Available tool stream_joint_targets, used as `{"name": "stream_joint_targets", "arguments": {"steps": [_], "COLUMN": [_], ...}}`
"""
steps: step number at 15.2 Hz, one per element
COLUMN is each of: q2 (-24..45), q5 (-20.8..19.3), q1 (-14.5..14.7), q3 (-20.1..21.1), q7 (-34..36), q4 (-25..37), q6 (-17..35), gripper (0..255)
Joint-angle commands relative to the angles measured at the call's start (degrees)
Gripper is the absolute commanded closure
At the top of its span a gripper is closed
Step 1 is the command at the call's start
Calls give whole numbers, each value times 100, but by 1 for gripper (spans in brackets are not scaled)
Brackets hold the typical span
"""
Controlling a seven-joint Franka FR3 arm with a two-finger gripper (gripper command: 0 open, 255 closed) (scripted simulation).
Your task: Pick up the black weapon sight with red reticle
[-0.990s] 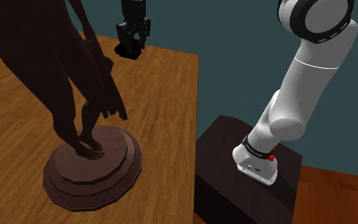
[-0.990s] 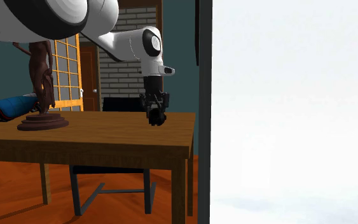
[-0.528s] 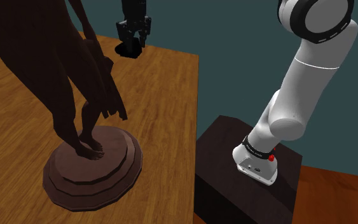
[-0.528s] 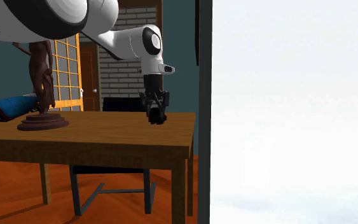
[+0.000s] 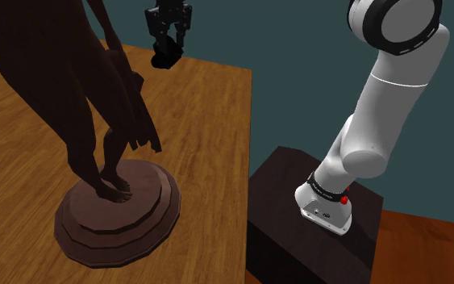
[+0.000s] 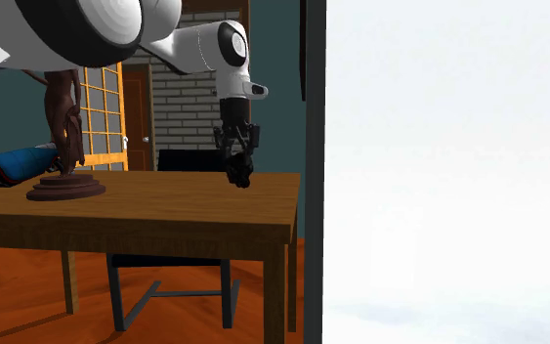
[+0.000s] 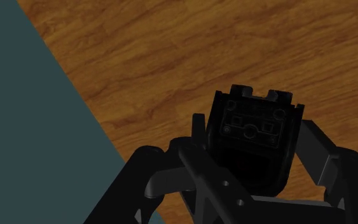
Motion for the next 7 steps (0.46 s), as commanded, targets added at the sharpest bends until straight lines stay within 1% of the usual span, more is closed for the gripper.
{"name": "stream_joint_targets", "arguments": {"steps": [1, 5, 7], "q2": [70, 221, 227], "q5": [-17, -57, -58], "q1": [12, 50, 51], "q3": [2, 11, 11], "q7": [-6, -4, -4], "q4": [261, 789, 809], "q6": [-195, -575, -590], "gripper": [255, 255, 255]}}
